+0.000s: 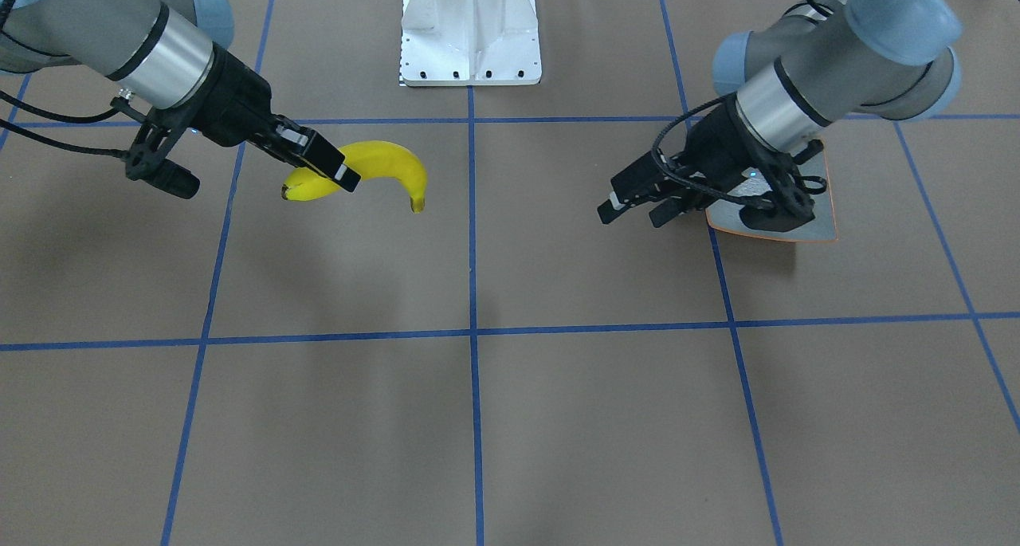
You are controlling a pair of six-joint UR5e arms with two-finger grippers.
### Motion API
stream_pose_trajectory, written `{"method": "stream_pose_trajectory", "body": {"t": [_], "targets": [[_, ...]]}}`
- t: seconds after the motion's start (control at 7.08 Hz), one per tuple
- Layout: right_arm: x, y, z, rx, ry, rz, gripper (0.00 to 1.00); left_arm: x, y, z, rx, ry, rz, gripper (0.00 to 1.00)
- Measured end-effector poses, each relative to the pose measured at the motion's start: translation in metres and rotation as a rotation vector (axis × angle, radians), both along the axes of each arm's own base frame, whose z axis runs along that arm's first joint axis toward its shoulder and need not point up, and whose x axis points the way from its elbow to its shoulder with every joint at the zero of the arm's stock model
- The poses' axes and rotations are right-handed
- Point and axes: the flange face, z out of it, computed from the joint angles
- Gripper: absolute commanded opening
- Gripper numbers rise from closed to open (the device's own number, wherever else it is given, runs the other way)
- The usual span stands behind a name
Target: Transfer all bananas from basket to plate
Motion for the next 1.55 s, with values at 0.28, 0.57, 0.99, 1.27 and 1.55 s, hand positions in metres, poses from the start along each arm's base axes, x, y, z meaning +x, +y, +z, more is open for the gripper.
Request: {"method": "stream_pose_trajectory", "body": {"t": [0.28, 0.57, 0.99, 1.27, 1.55], "targets": [[-0.001, 0.007, -0.015, 0.086, -0.037, 0.111, 0.00, 0.011, 0.008, -0.004, -0.125, 0.016, -0.001, 1.00], [0.005, 0.003, -0.024, 0.158, -0.069, 0.257, 0.00, 0.019, 0.008, -0.012, -0.253, 0.031, -0.047, 1.00], [-0.002, 0.006, -0.023, 0.232, -0.117, 0.441, 0.00, 0.028, 0.001, -0.021, -0.432, 0.070, -0.187, 1.00], [-0.016, 0.011, -0.022, 0.259, -0.110, 0.517, 0.00, 0.034, -0.008, -0.037, -0.556, 0.112, -0.260, 1.00], [-0.025, 0.015, -0.021, 0.308, -0.087, 0.559, 0.00, 0.048, -0.007, -0.051, -0.649, 0.134, -0.268, 1.00]]}}
